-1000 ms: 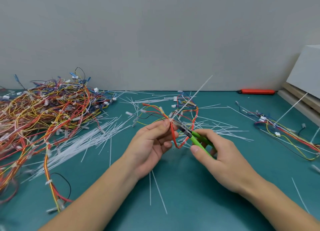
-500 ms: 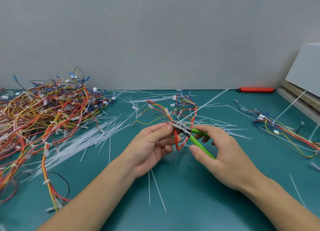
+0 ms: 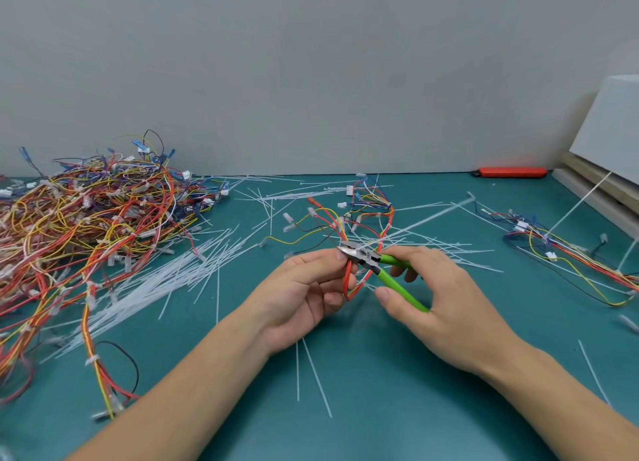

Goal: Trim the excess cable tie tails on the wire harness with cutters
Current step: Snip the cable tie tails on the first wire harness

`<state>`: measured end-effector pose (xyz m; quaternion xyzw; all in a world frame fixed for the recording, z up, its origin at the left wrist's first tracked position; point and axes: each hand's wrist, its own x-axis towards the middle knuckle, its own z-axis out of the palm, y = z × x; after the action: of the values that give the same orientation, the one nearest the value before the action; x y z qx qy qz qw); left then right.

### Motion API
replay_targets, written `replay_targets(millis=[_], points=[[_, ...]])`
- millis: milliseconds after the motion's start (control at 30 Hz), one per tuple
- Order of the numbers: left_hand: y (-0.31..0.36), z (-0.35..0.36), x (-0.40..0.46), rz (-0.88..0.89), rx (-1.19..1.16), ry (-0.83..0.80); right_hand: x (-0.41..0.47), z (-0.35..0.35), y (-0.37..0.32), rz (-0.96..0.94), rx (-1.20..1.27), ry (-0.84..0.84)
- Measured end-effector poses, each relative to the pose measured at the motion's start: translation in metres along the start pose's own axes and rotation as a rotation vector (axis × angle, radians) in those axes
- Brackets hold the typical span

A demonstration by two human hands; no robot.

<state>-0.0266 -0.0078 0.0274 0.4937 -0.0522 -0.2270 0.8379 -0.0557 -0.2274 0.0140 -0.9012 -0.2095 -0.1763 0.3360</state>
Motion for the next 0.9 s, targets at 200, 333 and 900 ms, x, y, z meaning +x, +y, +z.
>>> replay_targets(millis=[200,333,900], points=[[-0.003,0.001,0.001,-0.023,-0.037,0.027,0.0,0.006,0.005,0.062,-0.021,-0.017],[-0.003,0.0,0.002,-0.07,-0.073,0.063,0.001,0.007,0.006,0.074,-0.064,-0.018],[-0.002,0.002,0.003,-0.127,-0.08,0.103,0.0,0.011,0.011,0.092,0.029,-0.065]])
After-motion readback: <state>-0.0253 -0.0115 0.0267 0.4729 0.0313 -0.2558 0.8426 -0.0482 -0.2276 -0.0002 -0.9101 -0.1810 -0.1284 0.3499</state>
